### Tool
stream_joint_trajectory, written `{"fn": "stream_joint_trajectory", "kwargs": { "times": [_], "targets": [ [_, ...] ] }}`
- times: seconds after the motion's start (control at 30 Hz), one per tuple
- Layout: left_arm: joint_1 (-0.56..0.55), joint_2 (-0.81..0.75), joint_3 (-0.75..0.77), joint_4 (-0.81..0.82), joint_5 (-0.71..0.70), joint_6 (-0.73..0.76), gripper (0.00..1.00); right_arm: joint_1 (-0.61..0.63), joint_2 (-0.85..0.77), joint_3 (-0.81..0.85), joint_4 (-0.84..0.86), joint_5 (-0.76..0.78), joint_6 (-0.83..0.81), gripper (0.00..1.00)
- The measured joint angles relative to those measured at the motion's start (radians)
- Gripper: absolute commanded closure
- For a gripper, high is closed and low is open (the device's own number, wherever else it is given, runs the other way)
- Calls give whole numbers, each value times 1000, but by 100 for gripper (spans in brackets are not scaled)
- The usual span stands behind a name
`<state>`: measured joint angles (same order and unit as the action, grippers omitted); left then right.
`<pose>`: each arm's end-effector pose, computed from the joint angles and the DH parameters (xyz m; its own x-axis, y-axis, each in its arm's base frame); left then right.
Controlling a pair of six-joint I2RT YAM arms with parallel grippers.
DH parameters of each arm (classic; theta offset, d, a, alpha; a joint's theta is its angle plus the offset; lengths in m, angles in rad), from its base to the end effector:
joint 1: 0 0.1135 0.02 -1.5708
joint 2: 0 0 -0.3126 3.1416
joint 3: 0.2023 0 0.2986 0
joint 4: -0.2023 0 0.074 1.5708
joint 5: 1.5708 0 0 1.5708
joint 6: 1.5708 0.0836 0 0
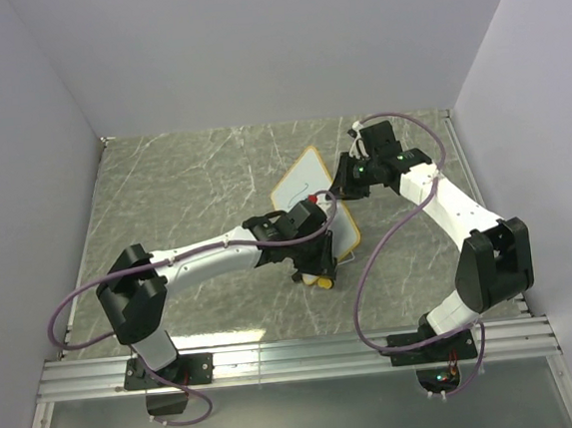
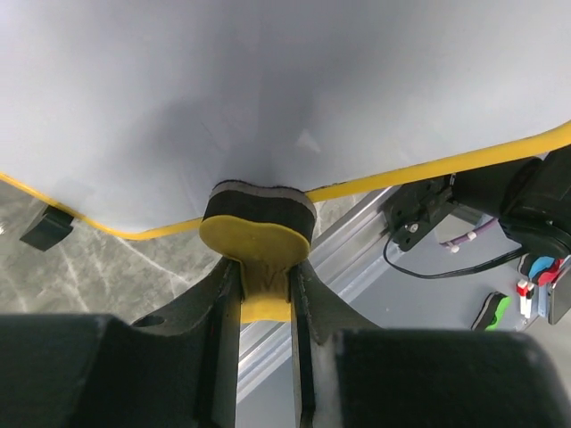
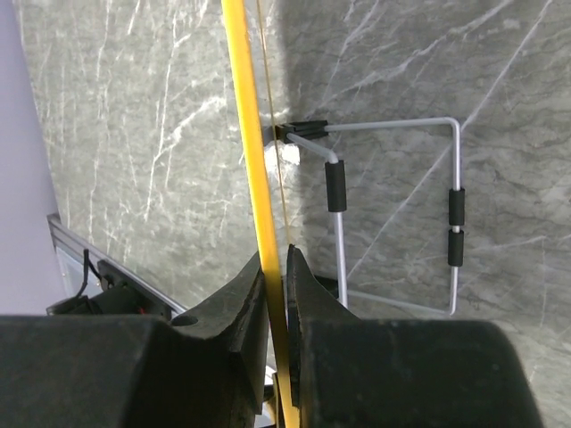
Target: Erase the whiteboard
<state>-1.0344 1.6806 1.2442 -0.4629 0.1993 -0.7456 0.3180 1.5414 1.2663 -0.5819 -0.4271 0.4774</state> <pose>0.2115 -0.3882 0.2329 -0.9082 0.2264 -0.3519 0.3938 0.7468 -0.5360 0.3757 0.1601 0.2908 -0.8868 0.1484 -0.4376 -0.1517 0.8012 0.5789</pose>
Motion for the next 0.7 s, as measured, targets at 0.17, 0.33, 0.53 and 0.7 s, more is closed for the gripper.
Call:
{"fn": "stream_joint_trajectory", "kwargs": {
  "times": [0.17, 0.33, 0.53, 0.7],
  "targets": [
    [40, -26, 2, -20, -23, 0, 100, 0, -7, -28, 43, 1, 36, 100],
    [142, -67, 24, 27, -47, -2, 100, 0, -36, -90, 87, -4, 133, 100],
    [167, -60, 124, 115, -26, -2, 100, 0, -85, -193, 158, -13, 224, 100],
    [153, -40, 113, 194, 20, -10, 100, -1, -97, -213, 168, -10, 242, 100]
  ]
}}
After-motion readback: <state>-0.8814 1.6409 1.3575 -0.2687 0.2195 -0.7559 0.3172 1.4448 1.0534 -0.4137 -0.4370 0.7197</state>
